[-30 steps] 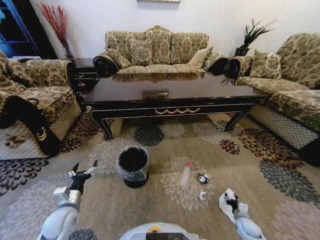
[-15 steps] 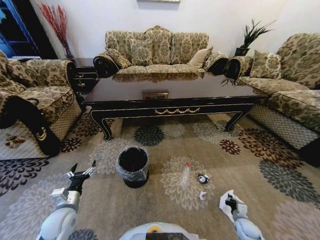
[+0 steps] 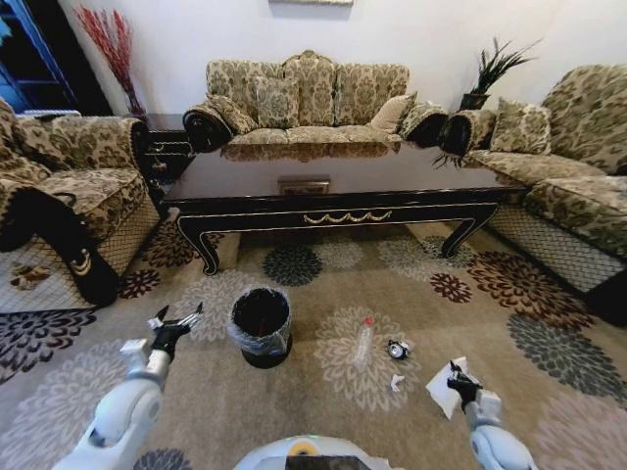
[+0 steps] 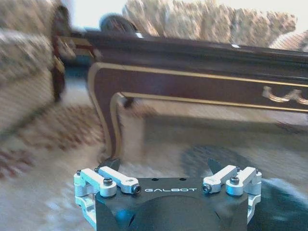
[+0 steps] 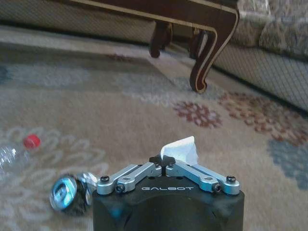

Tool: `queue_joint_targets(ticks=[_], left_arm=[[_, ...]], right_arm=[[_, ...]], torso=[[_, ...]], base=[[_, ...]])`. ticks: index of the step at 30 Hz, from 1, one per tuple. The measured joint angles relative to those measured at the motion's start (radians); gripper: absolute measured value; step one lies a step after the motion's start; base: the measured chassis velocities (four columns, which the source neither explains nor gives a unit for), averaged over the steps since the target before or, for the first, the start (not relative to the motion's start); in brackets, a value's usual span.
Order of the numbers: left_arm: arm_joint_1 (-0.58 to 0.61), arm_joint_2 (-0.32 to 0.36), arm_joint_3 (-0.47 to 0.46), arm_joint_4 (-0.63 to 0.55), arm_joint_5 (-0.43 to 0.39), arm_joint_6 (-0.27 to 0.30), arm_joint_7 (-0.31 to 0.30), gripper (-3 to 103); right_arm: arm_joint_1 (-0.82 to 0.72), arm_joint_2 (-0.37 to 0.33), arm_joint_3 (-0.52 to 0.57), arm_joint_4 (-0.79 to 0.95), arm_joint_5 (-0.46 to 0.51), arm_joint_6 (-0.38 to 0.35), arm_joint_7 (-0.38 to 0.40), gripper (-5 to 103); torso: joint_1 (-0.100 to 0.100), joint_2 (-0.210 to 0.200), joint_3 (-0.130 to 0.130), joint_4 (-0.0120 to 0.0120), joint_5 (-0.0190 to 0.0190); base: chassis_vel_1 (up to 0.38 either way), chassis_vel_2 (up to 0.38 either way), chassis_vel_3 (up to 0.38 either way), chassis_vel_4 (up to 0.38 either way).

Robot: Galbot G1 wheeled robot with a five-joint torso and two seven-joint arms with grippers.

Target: Move to the front of the table and pick up the trash from the floor, then place it into the trash bin.

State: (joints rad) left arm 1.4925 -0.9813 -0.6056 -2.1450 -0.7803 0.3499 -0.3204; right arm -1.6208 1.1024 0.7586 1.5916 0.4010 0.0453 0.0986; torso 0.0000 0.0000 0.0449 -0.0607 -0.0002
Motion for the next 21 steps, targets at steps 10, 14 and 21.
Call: queue_joint_targets(ticks=[10, 14, 21], left_arm=[[-0.028, 0.077, 0.021, -0.092, -0.254, 0.331, -0.230, 97], [-0.052, 0.088, 0.047, -0.058, -0.249, 0.337, -0.238, 97], [-0.140, 0.077, 0.126, 0.033, -0.296, 0.330, -0.246, 97]], right_arm=[[0.036, -0.054, -0.035, 0.057, -0.006, -0.014, 0.013, 0], [0.022, -0.060, -0.027, 0.070, -0.002, -0.012, 0.012, 0], [-0.022, -0.066, -0.004, 0.139, 0.014, -0.010, 0.011, 0]], torso=[[0.000, 0.000, 0.000, 0.0005, 0.0002], [0.000, 0.000, 0.000, 0.0007, 0.0003], [0.000, 0.000, 0.000, 0.0005, 0.0001]], base=[[0.000, 0.000, 0.000, 0.000], [0.000, 0.000, 0.000, 0.000], [0.000, 0.000, 0.000, 0.000]])
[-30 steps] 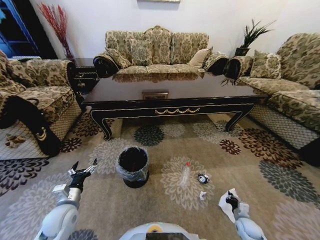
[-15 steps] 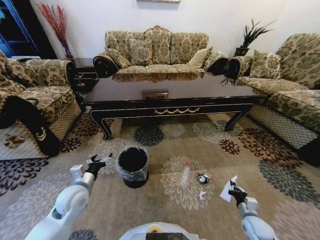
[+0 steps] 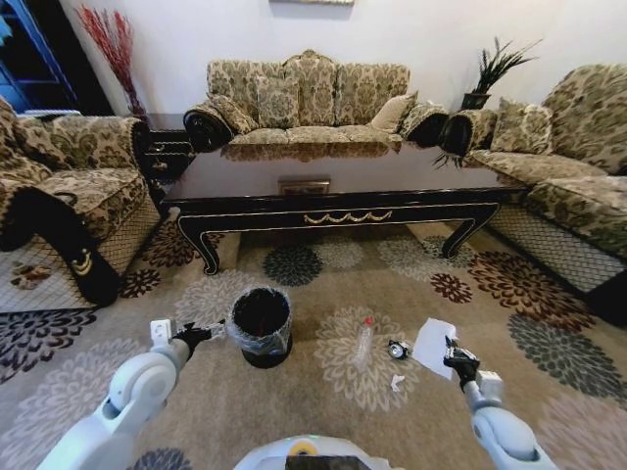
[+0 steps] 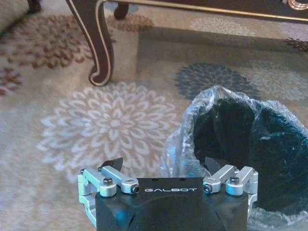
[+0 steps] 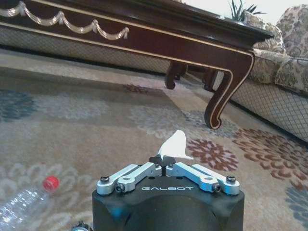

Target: Move to the front of the table and pick up the trash from the floor, then place it into the trash bin.

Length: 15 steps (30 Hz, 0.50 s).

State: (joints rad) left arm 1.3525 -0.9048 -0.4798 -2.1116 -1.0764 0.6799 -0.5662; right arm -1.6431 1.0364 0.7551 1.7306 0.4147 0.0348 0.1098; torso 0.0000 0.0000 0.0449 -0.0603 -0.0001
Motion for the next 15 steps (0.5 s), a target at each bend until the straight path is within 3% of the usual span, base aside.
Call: queue_joint_targets(ticks=[9, 15], left_arm=[[-0.162, -0.033, 0.126, 0.126, -0.033, -0.032, 0.011, 96], [-0.224, -0.048, 0.199, 0.181, -0.048, -0.025, -0.034, 91]], right_arm=[[-0.026, 0.008, -0.003, 0.080, 0.001, -0.031, 0.019, 0], [-0.028, 0.016, -0.010, 0.090, -0.004, -0.039, 0.029, 0]], torso=[[0.000, 0.000, 0.000, 0.0000, 0.0002], [0.000, 0.000, 0.000, 0.0000, 0.0001]], base=[[0.000, 0.000, 0.000, 0.000], [0.000, 0.000, 0.000, 0.000]])
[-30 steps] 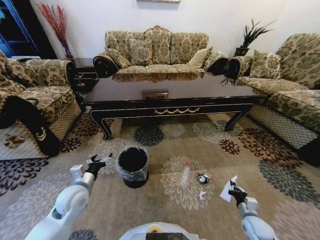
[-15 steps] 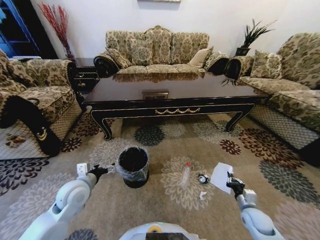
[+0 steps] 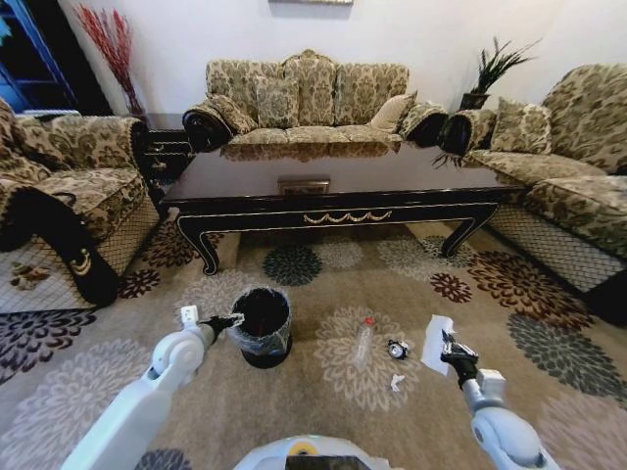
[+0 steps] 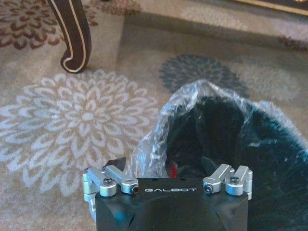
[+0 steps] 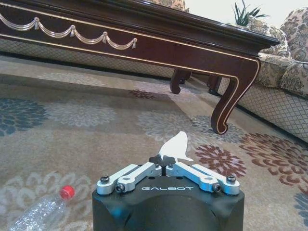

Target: Move to the front of the table and pick up the trash from the floor, then place it into the trash bin.

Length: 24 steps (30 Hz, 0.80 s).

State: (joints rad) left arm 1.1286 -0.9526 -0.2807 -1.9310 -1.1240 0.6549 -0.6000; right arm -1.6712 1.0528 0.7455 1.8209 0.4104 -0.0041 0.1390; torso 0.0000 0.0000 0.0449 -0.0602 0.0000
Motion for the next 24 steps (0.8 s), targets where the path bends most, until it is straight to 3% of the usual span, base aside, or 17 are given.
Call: queue_joint_targets(ticks=[6, 8, 15, 17, 21, 23, 24], left_arm=[[-0.054, 0.006, 0.048, 0.057, -0.039, 0.023, -0.037, 76], [-0.063, 0.003, 0.055, 0.066, -0.046, 0.024, -0.043, 76], [-0.084, -0.001, 0.075, 0.075, -0.076, 0.036, -0.062, 44], [-0.084, 0.003, 0.075, 0.074, -0.076, 0.038, -0.064, 44], [-0.081, 0.008, 0.069, 0.071, -0.079, 0.042, -0.078, 23], [-0.080, 0.010, 0.066, 0.071, -0.079, 0.042, -0.079, 23], [-0.080, 0.013, 0.064, 0.070, -0.079, 0.045, -0.080, 18]], right_arm=[[-0.013, 0.012, 0.003, 0.004, -0.005, 0.000, 0.002, 0], [-0.015, 0.014, 0.003, 0.006, -0.005, 0.000, 0.002, 0], [-0.016, 0.021, 0.003, 0.009, -0.005, 0.002, 0.002, 0], [-0.014, 0.020, 0.002, 0.009, -0.004, 0.002, 0.002, 0], [-0.006, 0.014, -0.001, 0.011, 0.000, 0.002, 0.002, 0], [-0.006, 0.013, -0.002, 0.013, 0.001, 0.002, 0.001, 0], [-0.006, 0.013, -0.002, 0.014, 0.003, 0.002, 0.001, 0]], torso=[[0.000, 0.000, 0.000, 0.0000, -0.0001], [0.000, 0.000, 0.000, 0.0000, 0.0000], [0.000, 0.000, 0.000, -0.0001, -0.0001], [0.000, 0.000, 0.000, 0.0000, 0.0000], [0.000, 0.000, 0.000, 0.0001, 0.0000], [0.000, 0.000, 0.000, 0.0001, 0.0001], [0.000, 0.000, 0.000, -0.0001, 0.0001]], base=[[0.000, 0.000, 0.000, 0.000], [0.000, 0.000, 0.000, 0.000], [0.000, 0.000, 0.000, 0.000], [0.000, 0.000, 0.000, 0.000], [0.000, 0.000, 0.000, 0.000], [0.000, 0.000, 0.000, 0.000], [0.000, 0.000, 0.000, 0.000]])
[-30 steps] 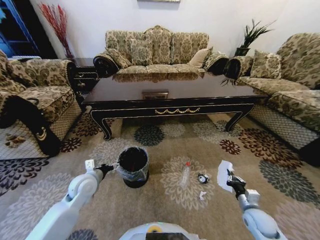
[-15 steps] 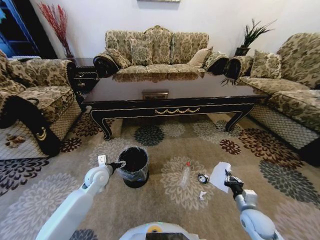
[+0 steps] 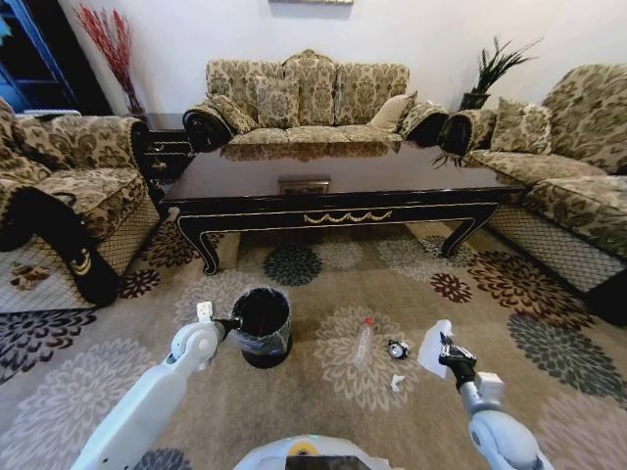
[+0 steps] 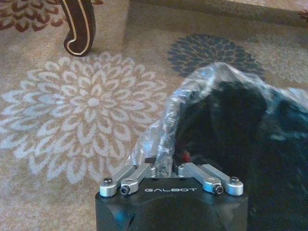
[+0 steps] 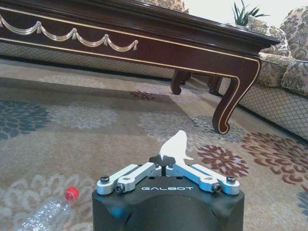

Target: Move to the front of the table and pick up the trash from the floor, then place it into the trash bin.

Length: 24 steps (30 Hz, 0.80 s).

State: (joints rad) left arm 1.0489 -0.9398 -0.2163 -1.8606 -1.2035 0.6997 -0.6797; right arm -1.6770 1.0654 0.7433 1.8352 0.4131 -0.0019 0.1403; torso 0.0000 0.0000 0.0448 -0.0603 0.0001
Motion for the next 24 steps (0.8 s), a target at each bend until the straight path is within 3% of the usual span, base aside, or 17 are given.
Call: queue_joint_targets(ticks=[2, 4, 14, 17, 24], left_arm=[[0.006, 0.010, -0.009, -0.012, -0.004, 0.022, 0.002, 7], [0.010, 0.015, -0.012, -0.020, -0.010, 0.029, 0.005, 4], [0.039, 0.141, -0.048, -0.139, -0.023, 0.039, 0.002, 4], [0.029, 0.180, -0.017, -0.157, -0.010, 0.039, 0.021, 4], [-0.071, 0.176, 0.109, -0.143, -0.008, 0.039, 0.034, 4]], right_arm=[[-0.001, -0.001, 0.000, 0.006, 0.003, 0.000, 0.000, 0], [-0.001, -0.001, 0.000, 0.009, 0.005, 0.000, -0.001, 0], [-0.022, -0.014, 0.016, 0.099, 0.034, -0.007, 0.000, 0], [-0.048, -0.023, 0.027, 0.199, 0.050, -0.021, 0.001, 0], [-0.084, -0.047, 0.040, 0.401, 0.092, -0.069, 0.026, 0]], torso=[[0.000, 0.000, 0.000, 0.0000, -0.0003], [0.000, 0.000, 0.000, -0.0001, -0.0003], [0.000, 0.000, 0.000, 0.0001, 0.0000], [0.000, 0.000, 0.000, 0.0002, -0.0001], [0.000, 0.000, 0.000, 0.0000, -0.0004]], base=[[0.000, 0.000, 0.000, 0.000], [0.000, 0.000, 0.000, 0.000], [0.000, 0.000, 0.000, 0.000], [0.000, 0.000, 0.000, 0.000], [0.000, 0.000, 0.000, 0.000]])
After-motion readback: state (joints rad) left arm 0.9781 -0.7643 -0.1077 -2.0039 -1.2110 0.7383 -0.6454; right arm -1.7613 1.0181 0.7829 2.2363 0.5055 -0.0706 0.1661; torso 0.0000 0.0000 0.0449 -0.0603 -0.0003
